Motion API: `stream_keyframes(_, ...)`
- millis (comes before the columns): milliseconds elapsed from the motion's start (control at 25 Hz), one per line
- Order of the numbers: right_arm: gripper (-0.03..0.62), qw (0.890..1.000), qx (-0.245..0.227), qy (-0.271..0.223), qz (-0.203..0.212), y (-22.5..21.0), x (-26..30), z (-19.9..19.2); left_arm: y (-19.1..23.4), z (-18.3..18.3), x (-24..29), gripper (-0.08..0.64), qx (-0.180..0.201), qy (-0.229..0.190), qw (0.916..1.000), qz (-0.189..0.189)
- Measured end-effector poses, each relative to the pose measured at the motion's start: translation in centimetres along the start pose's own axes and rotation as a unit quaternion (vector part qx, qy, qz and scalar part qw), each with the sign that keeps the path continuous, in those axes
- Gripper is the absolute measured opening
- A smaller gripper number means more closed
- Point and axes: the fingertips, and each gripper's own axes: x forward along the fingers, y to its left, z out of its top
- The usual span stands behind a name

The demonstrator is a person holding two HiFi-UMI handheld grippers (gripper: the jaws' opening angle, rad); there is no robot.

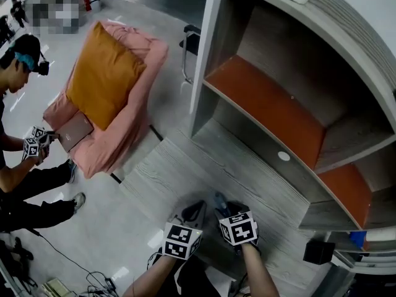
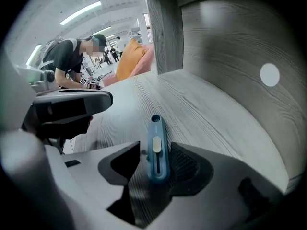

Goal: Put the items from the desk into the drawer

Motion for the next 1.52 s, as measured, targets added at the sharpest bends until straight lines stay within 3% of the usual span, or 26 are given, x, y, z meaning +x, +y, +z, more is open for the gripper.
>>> stream_keyframes(80,0.167,1.000,-0.008,0.008,-0.015,-0.2,0.0,0.0,0.2,-0.1,0.1,0.009,0.002,0.002,1.0000,0.002)
stream_keyframes(280,0.140,1.000,-0.007,0.004,-0.013,-0.7,0.0,0.0,0.3,-0.4,0.4,0.009,0.004,0.006,1.0000,0.005)
stream_keyframes(720,0.133,0.999,-0.007,-0.018,-0.026,-0.7,-0.4,0.4,-0.1,-0.3,0.4,0.009,0.009,0.010,0.9999,0.001)
stream_keyframes(1000,0.133,0.997,0.014,-0.070,-0.039,-1.1,-2.8,1.9,-1.5,0.4,0.6,0.009,0.014,0.008,0.9997,-0.020)
stream_keyframes(1280,0.133,0.984,0.042,-0.156,-0.077,-2.5,-7.1,3.3,-3.9,2.0,1.2,0.009,0.045,0.003,0.9978,-0.049)
stream_keyframes(1520,0.133,0.975,0.067,-0.187,-0.097,-3.7,-9.6,2.5,-6.6,2.8,1.5,0.009,0.065,0.001,0.9951,-0.075)
